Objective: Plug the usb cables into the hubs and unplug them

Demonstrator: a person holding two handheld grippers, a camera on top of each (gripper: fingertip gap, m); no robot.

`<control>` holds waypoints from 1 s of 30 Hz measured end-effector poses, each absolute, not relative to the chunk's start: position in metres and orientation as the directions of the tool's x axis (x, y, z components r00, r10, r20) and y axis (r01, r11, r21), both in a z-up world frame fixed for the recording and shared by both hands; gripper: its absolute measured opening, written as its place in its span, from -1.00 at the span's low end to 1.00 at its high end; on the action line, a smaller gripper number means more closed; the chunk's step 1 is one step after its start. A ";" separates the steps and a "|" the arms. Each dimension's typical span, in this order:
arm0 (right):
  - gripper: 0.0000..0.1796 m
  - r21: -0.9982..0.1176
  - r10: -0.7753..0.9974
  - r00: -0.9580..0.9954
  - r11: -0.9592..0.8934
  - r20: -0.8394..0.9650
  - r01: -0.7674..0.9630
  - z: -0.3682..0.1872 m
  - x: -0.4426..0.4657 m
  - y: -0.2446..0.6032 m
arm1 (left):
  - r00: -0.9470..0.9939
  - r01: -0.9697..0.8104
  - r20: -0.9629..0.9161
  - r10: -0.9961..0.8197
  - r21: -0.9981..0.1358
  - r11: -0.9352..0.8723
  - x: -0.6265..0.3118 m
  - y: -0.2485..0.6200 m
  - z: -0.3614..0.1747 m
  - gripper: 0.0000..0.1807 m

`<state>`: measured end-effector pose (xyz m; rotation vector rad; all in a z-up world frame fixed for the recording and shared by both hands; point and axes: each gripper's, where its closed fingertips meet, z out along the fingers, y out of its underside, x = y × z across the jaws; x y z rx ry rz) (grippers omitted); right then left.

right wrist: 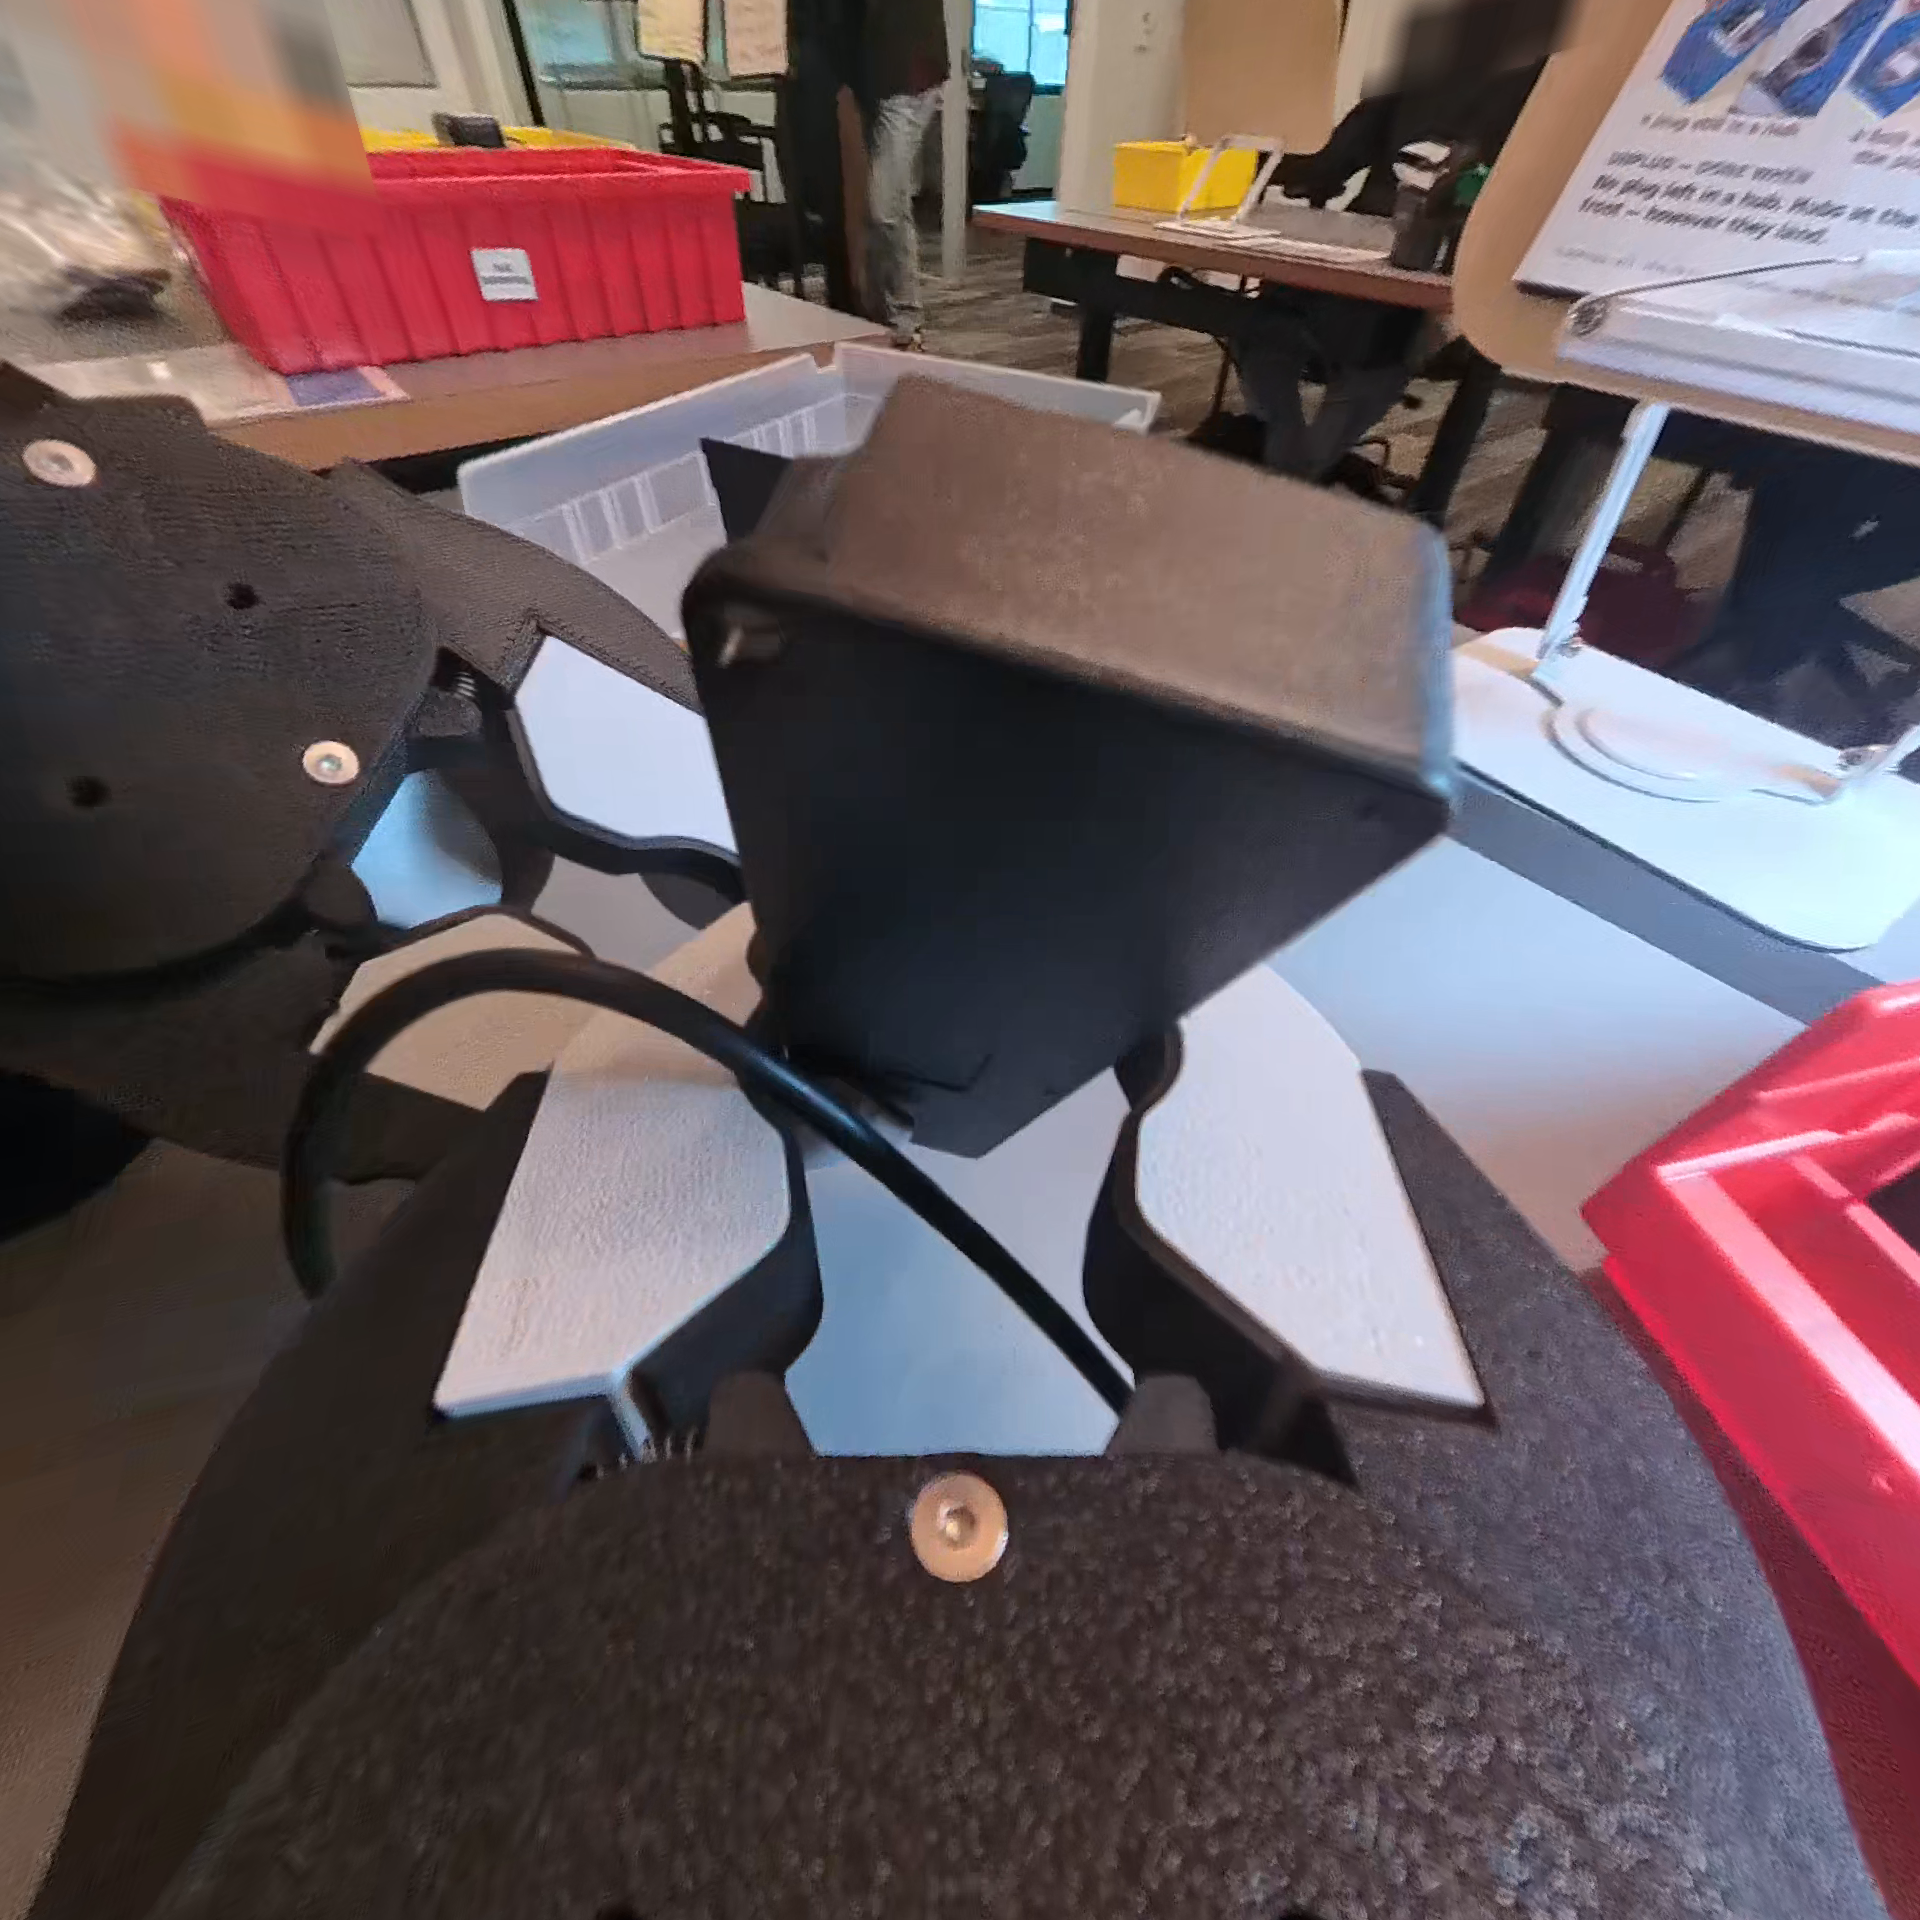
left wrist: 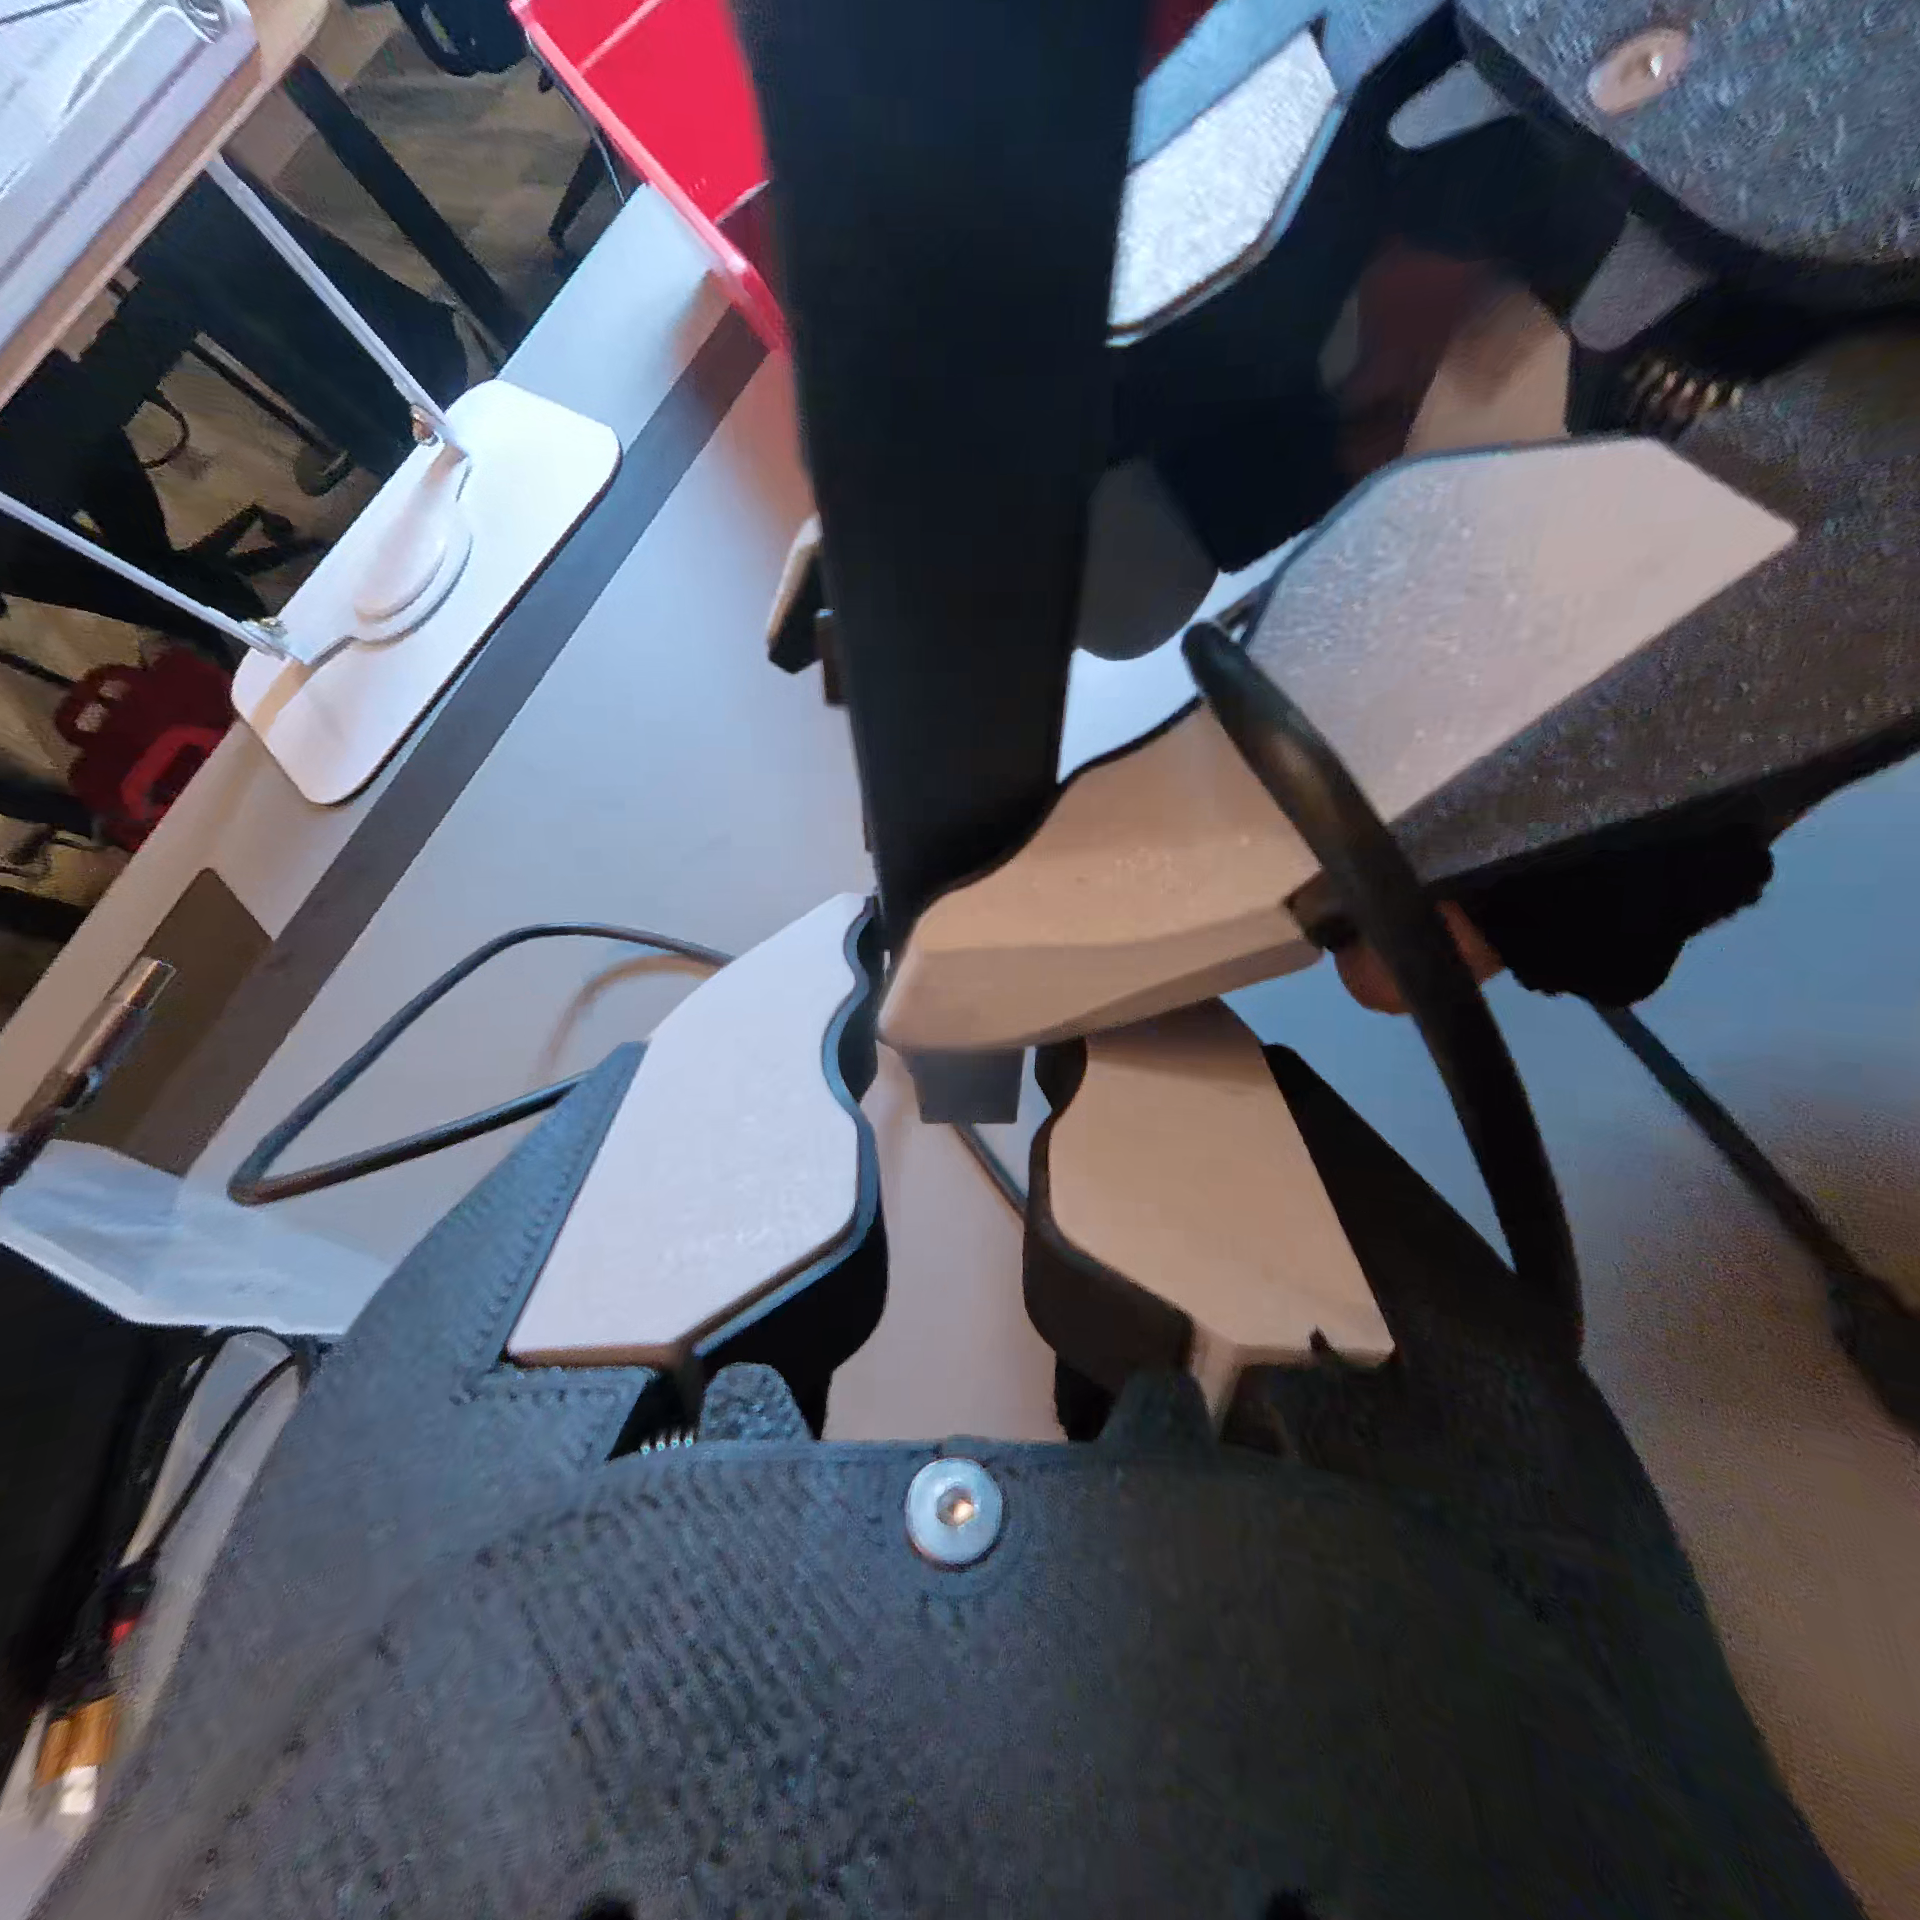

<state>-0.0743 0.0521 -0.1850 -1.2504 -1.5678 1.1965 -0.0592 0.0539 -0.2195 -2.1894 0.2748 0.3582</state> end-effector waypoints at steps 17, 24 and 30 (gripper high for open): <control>-0.35 -0.997 0.497 -0.867 -0.074 -0.042 0.005 -0.147 0.008 -0.013 | 0.793 -0.310 -0.056 -0.607 -0.894 -0.323 0.021 0.021 -0.198 -0.02; -0.35 -0.986 0.502 -0.863 -0.165 -0.065 -0.022 -0.137 0.011 -0.003 | 0.809 -0.162 0.067 -0.584 -0.930 -0.331 0.027 0.030 -0.199 -0.10; -0.35 -0.965 0.511 -0.856 -0.254 -0.074 -0.068 -0.119 0.014 0.010 | 0.767 -0.150 0.081 -0.637 -0.942 -0.300 0.049 0.032 -0.204 -0.37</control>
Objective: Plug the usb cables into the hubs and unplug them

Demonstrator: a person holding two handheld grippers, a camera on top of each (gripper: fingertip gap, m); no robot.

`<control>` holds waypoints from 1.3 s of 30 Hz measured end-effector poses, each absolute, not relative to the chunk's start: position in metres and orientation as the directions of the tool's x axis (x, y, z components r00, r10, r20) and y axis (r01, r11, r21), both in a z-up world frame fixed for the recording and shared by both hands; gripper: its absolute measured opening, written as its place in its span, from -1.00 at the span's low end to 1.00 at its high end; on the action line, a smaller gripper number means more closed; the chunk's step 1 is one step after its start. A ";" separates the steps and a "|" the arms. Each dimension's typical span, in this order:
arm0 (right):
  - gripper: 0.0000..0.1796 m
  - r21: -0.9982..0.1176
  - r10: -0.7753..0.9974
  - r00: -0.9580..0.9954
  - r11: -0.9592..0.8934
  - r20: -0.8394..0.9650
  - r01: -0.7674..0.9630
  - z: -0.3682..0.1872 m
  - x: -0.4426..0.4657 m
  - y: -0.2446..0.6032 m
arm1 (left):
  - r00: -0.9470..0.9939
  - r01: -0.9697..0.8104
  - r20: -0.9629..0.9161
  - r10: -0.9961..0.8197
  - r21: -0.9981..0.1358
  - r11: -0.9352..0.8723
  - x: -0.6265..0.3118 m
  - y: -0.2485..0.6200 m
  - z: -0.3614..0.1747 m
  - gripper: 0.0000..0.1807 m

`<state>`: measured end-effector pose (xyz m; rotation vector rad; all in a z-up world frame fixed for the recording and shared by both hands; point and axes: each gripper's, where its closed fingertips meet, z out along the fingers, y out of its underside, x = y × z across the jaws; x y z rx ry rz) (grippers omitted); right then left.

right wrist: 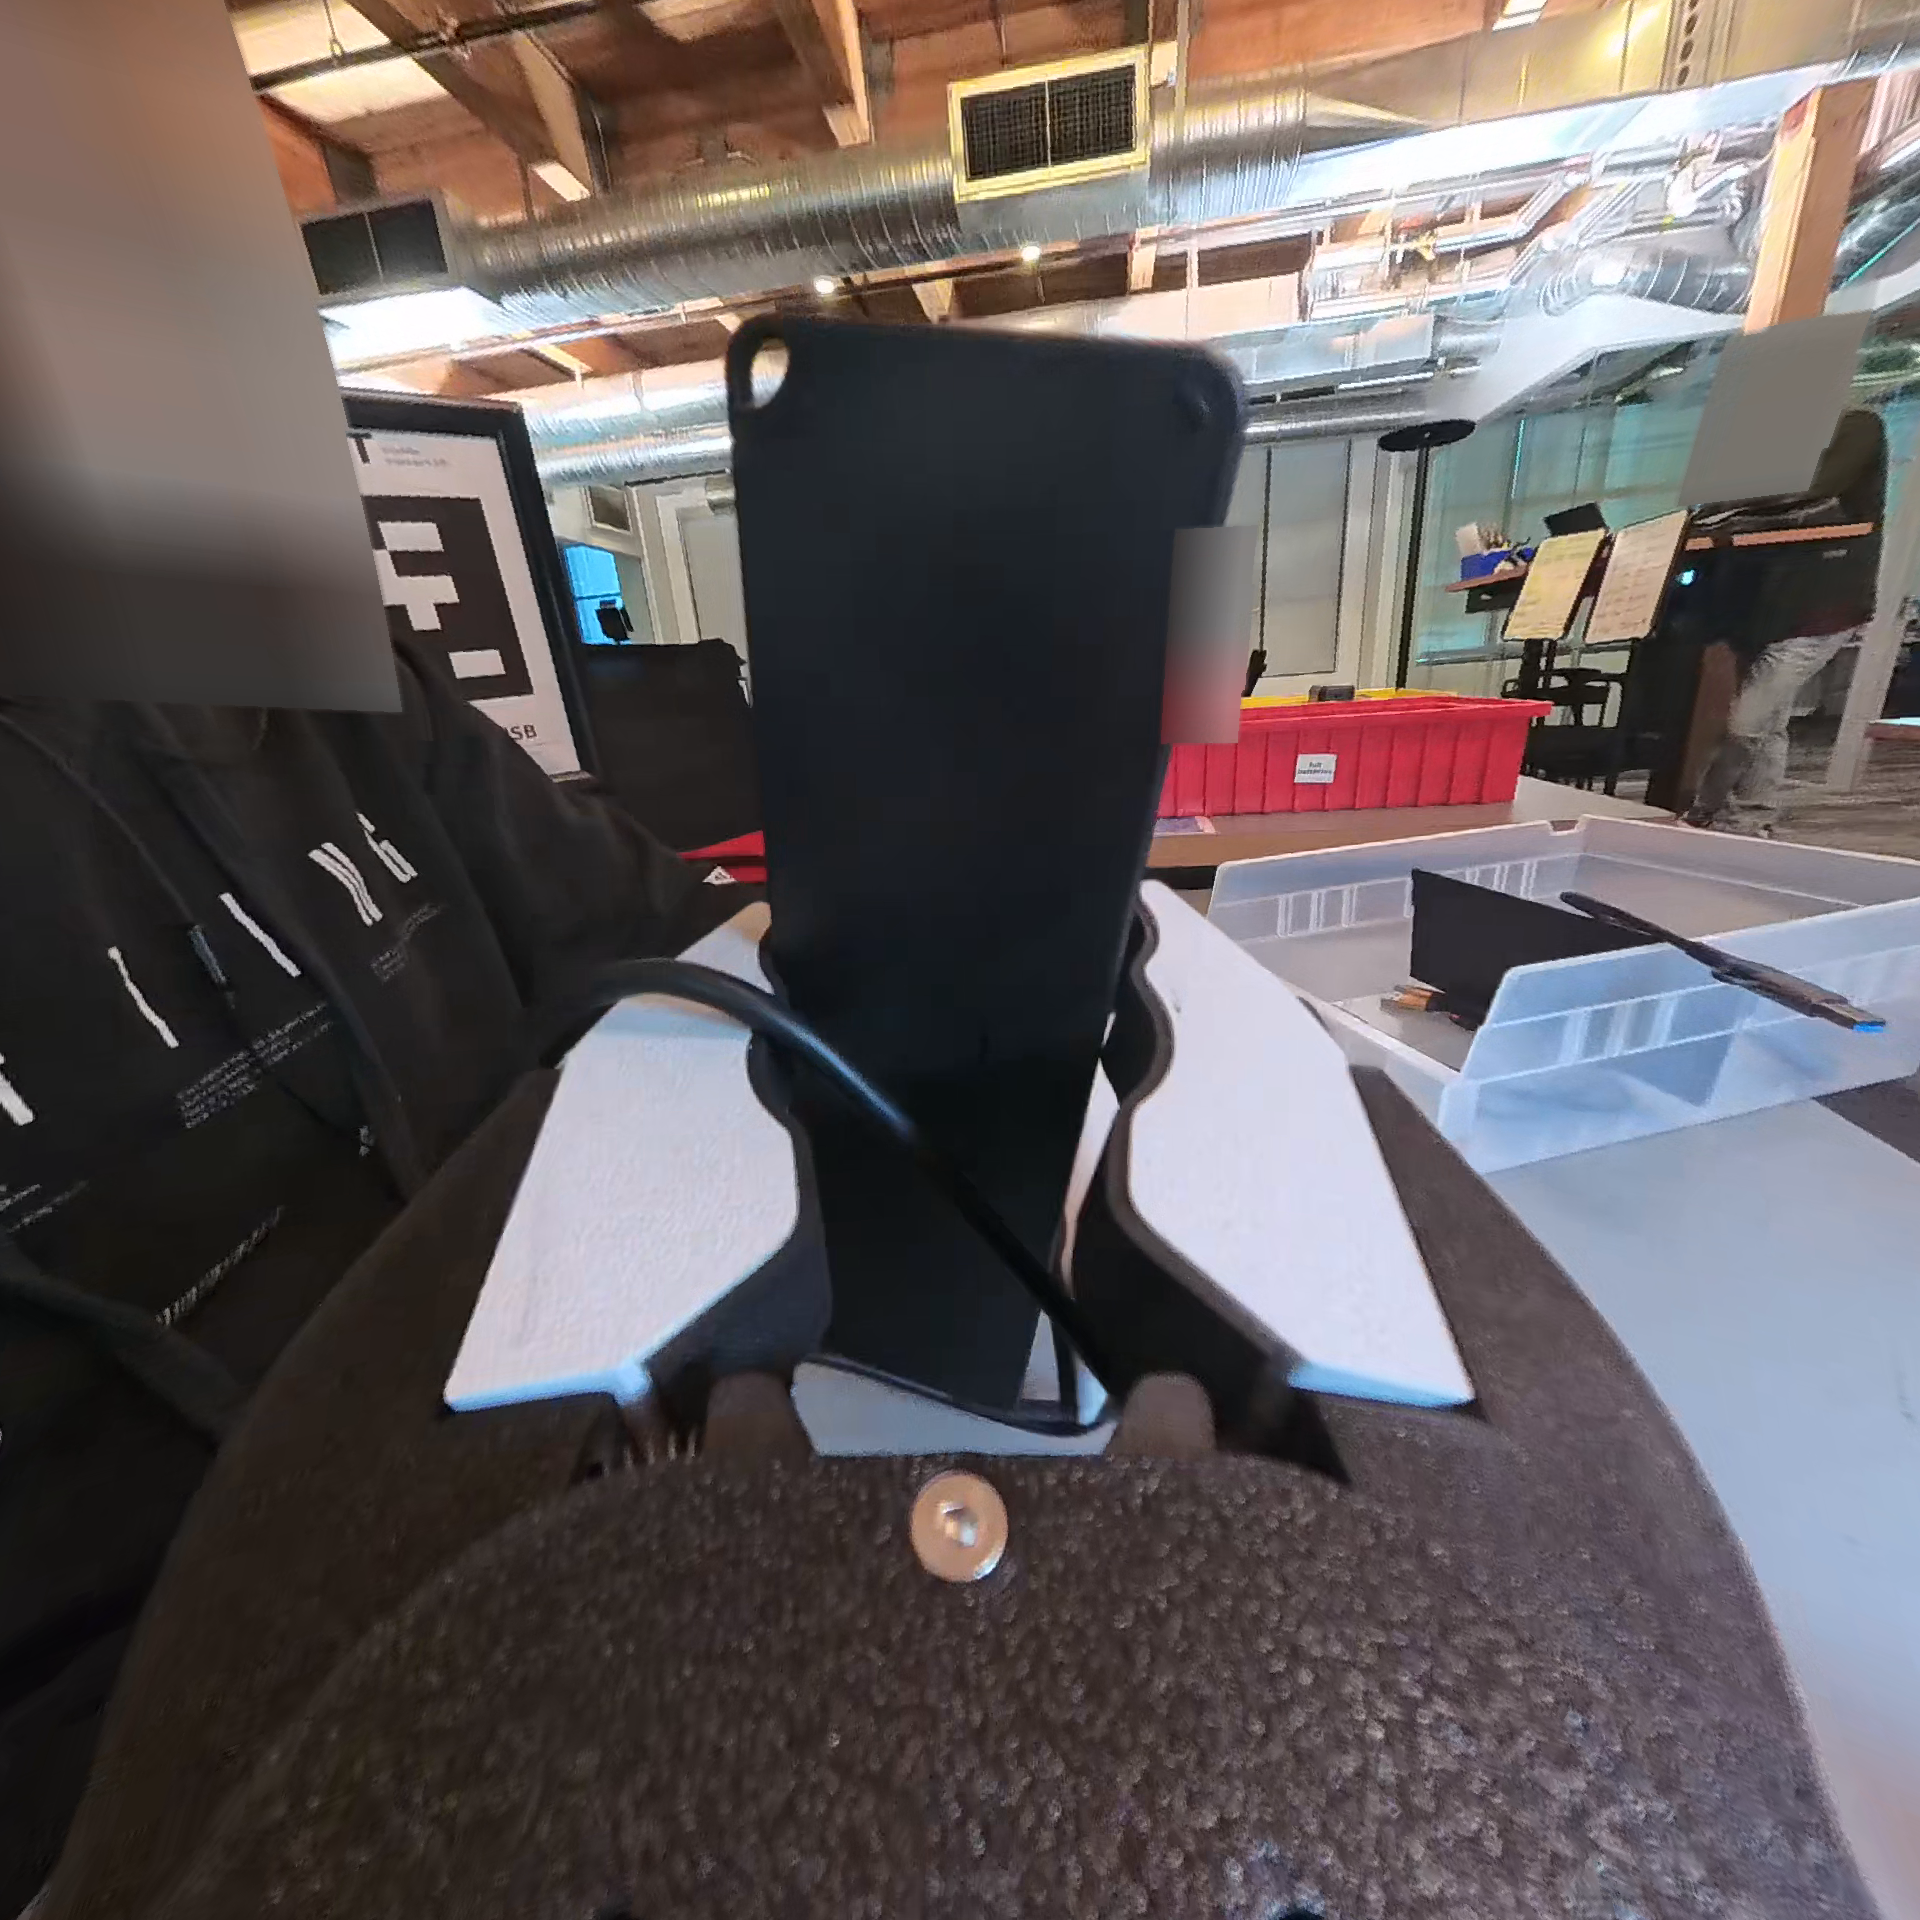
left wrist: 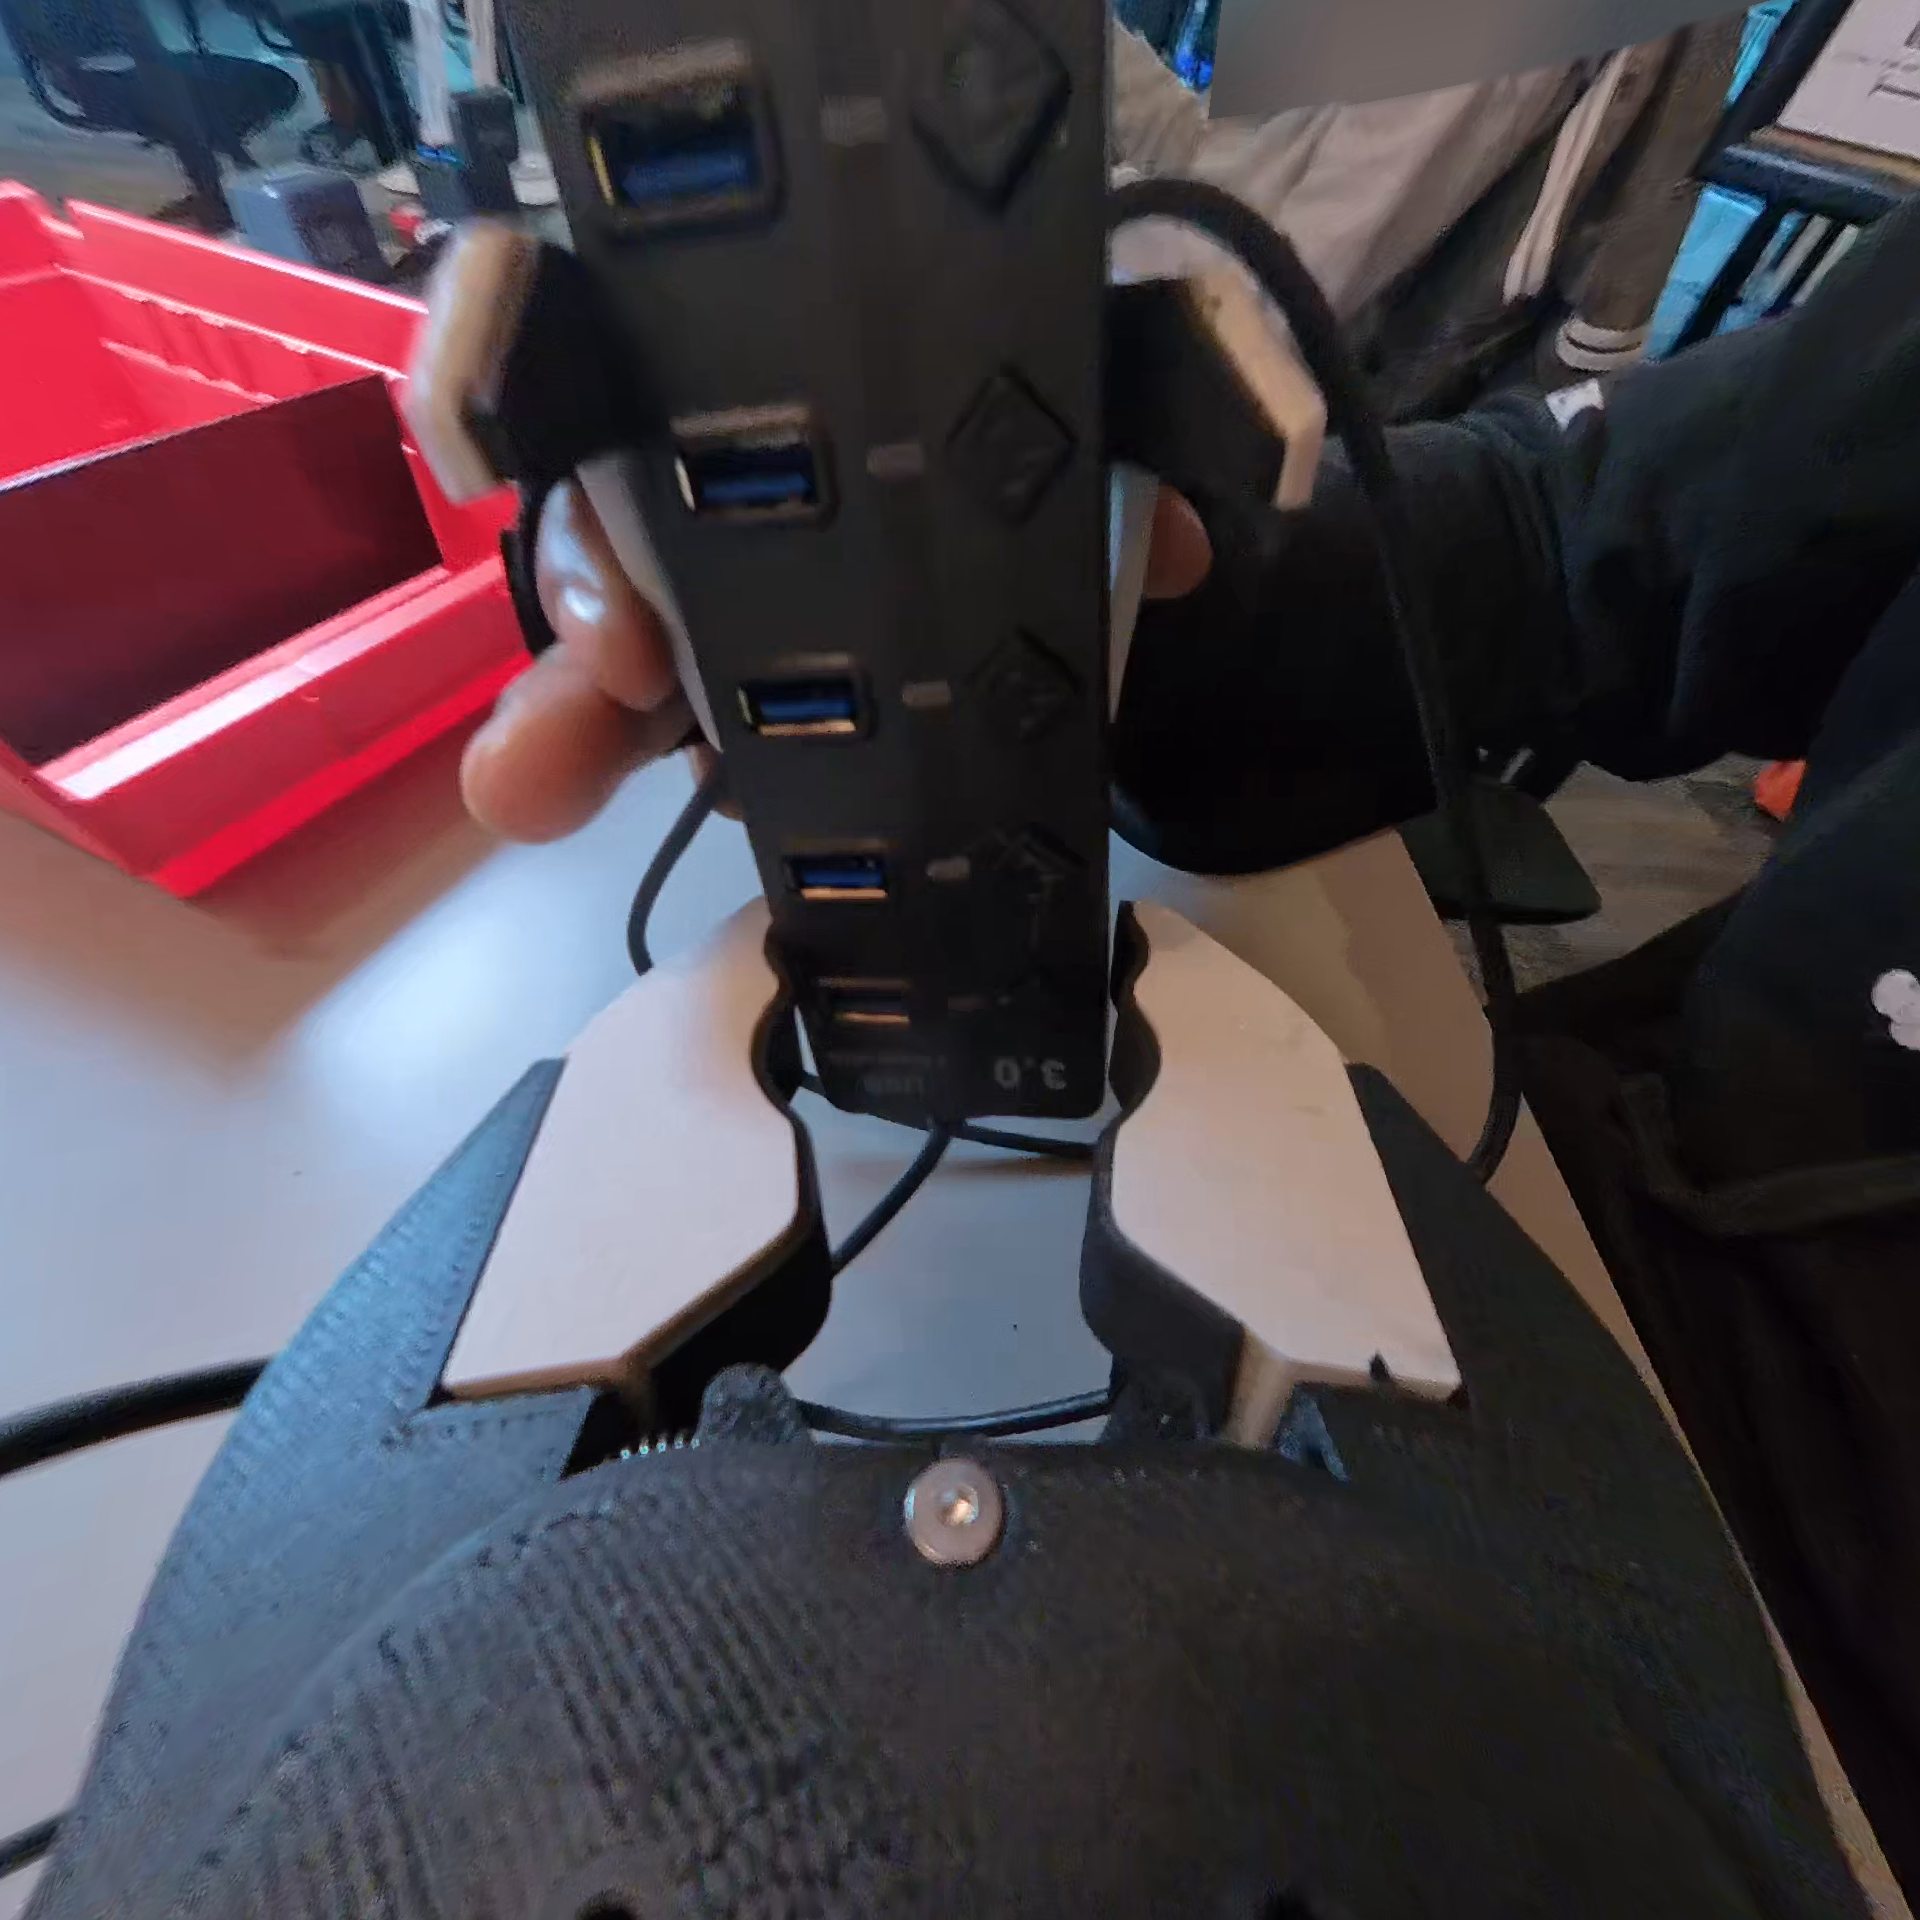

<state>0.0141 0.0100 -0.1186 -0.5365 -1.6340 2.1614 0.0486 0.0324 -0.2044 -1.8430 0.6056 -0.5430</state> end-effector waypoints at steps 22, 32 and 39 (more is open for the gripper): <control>-0.28 -0.974 0.697 -0.717 0.162 -0.001 0.158 -0.199 -0.013 0.019 | 0.844 -0.369 -0.056 -0.534 -0.783 -0.501 0.001 0.023 -0.241 -0.39; -0.29 -0.984 0.708 -0.706 0.111 -0.022 0.142 -0.197 -0.018 0.008 | 0.835 -0.330 -0.004 -0.550 -0.803 -0.497 0.004 0.023 -0.243 -0.39; -0.29 -0.989 0.715 -0.699 0.082 -0.031 0.127 -0.181 -0.008 0.020 | 0.834 -0.223 0.041 -0.550 -0.887 -0.404 0.001 0.017 -0.201 -0.33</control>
